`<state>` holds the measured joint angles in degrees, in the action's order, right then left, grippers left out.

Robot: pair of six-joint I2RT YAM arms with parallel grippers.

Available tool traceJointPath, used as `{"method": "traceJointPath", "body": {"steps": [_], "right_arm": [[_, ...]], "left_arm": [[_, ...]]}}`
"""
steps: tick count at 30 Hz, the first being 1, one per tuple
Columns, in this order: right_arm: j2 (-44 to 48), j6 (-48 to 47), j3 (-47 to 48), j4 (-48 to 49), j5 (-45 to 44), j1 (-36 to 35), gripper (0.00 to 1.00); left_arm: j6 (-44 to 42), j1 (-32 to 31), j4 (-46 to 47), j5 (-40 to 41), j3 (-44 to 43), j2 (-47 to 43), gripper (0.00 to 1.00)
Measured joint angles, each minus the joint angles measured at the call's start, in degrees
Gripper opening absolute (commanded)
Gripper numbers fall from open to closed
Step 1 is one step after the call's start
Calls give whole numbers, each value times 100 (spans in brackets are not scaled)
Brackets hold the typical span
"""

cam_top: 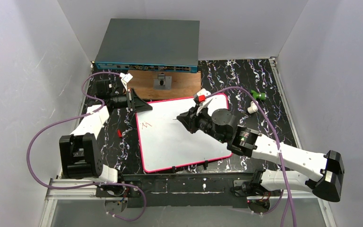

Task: Write a sentence on the whiteboard

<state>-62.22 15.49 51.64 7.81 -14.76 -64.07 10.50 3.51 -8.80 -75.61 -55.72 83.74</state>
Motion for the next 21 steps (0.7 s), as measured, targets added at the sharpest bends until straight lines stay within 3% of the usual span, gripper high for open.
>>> {"method": "traceJointPath", "body": {"steps": [5,11,21], "right_arm": [[-92,136,168,-538,-219,0,1],[-424,354,1064,-1473,-369,20,1],[-1462,671,1578,-1370,459,33,1]], "left_arm": [[87,2,125,31,144,-59,0],[291,0,328,181,367,-319,0],[629,-37,802,234,468,-382,0]]}}
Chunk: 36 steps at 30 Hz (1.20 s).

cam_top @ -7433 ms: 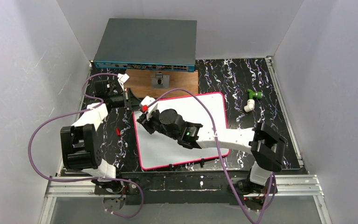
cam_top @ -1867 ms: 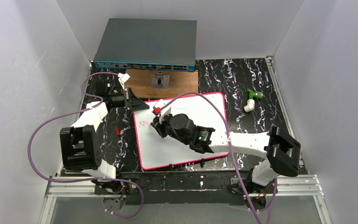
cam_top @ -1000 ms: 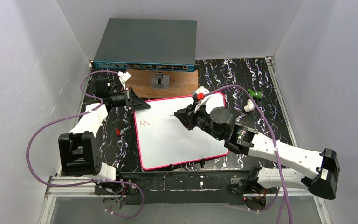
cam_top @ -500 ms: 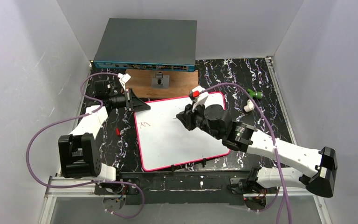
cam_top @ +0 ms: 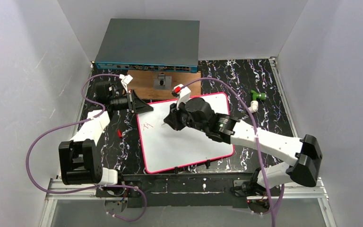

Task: Write a sentence on the whiteboard

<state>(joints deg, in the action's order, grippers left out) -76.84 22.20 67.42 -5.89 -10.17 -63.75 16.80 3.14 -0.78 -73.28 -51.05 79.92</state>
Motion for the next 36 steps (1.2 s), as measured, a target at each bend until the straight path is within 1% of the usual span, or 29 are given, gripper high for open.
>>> {"method": "traceJointPath", "body": {"steps": [5,13,17,21,27,31,36], "right_arm": [[-435,334,-2,28,195,-35,1],[-479,612,-2,319,-7,-212,1],[-522,636,2,417,-227,-227,1],[-726,640,20,568,-728,-227,1],[-820,634,-7,1034,-1244,-240,1],[-820,614,-52,1300,-1375,-275,1],[-820,619,-66,1401,-1414,-319,1]], "left_arm": [[118,-4,197,13,79,0,0],[229,-26,369,22,120,0,0],[282,-26,446,24,166,0,0],[319,-26,498,24,173,0,0],[337,-26,509,26,181,0,0],[356,-26,527,26,181,0,0],[409,-37,588,31,184,0,0]]}}
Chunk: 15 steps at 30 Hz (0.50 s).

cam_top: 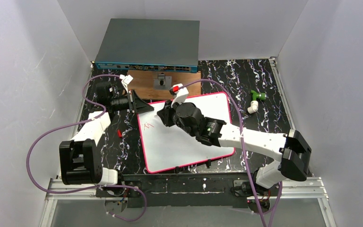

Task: Write a sentence on the whiteboard

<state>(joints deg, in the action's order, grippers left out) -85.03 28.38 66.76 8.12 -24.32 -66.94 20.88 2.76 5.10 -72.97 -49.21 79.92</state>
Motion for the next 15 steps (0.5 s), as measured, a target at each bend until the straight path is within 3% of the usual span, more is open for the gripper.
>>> {"method": "traceJointPath", "body": {"steps": [15], "right_arm": [[105,175,-479,20,-302,-170,1]], "left_arm": [[81,-17,111,15,2,20,0]]}}
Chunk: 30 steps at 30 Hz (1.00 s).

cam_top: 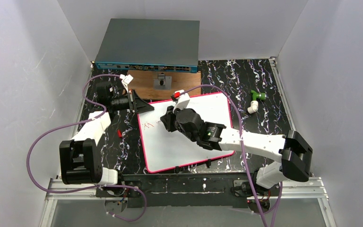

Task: Write a sentence on the whiteboard

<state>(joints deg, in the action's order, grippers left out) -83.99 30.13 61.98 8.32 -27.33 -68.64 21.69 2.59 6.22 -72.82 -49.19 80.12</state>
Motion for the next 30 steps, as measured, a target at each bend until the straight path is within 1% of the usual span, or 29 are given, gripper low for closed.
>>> {"method": "traceJointPath", "body": {"steps": [18,30], "right_arm": [[-63,-26,17,83,-81,28,1],[-284,0,275,184,-26,79,1]], "left_arm": [[7,-9,20,7,0,4,0],[37,-9,48,13,0,28,0]]}}
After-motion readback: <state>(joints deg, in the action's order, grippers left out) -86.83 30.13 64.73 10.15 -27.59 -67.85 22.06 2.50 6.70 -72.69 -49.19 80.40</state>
